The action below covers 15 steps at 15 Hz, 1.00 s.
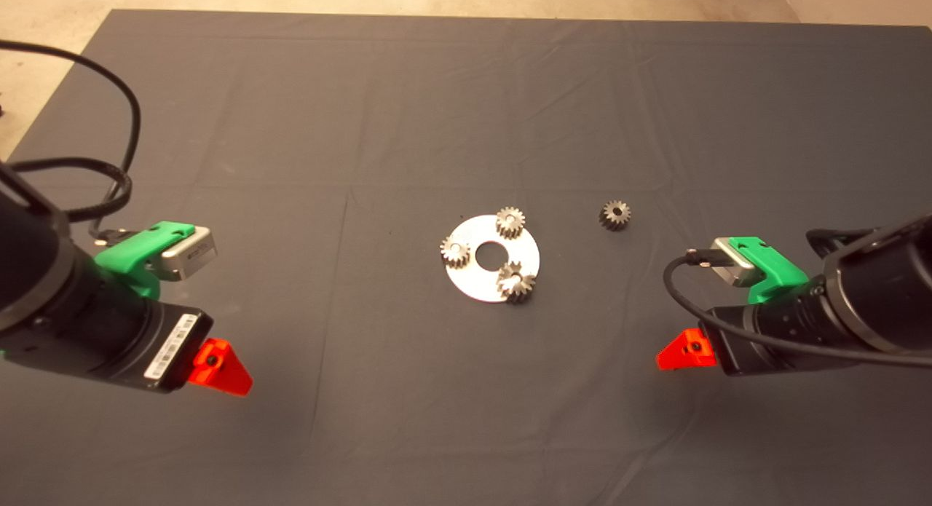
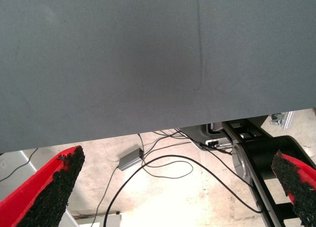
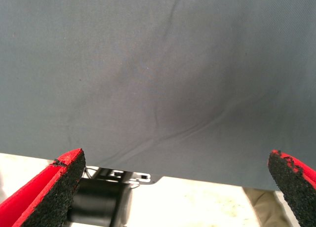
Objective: Remove an incorrectly installed larger gear and replace it with the correct smaller gear
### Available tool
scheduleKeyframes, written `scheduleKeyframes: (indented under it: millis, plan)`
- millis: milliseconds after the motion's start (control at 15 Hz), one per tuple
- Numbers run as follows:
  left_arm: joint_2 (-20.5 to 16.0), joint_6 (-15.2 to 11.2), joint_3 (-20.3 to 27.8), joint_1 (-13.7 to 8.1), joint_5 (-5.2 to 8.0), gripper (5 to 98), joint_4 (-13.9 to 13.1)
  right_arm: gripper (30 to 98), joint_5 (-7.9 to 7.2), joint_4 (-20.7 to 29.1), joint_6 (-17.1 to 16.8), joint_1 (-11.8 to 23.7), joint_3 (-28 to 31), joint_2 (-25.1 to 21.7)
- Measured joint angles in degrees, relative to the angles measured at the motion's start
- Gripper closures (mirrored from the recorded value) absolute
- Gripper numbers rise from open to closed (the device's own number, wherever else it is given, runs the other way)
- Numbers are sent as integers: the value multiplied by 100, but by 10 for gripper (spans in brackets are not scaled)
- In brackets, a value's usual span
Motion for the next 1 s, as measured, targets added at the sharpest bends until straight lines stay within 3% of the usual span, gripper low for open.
scheduleKeyframes:
  millis: [400,733,1000]
  plan:
    - [-48,-44,12,0,1,58,2,307,-16,-91,-473,-57,-540,101]
    - [-48,-49,11,0,1,58,2,307,-16,-483,-650,-513,-1921,1712]
    - [-52,-49,6,0,-2,58,2,307,4,-776,-1064,-805,-3320,3020]
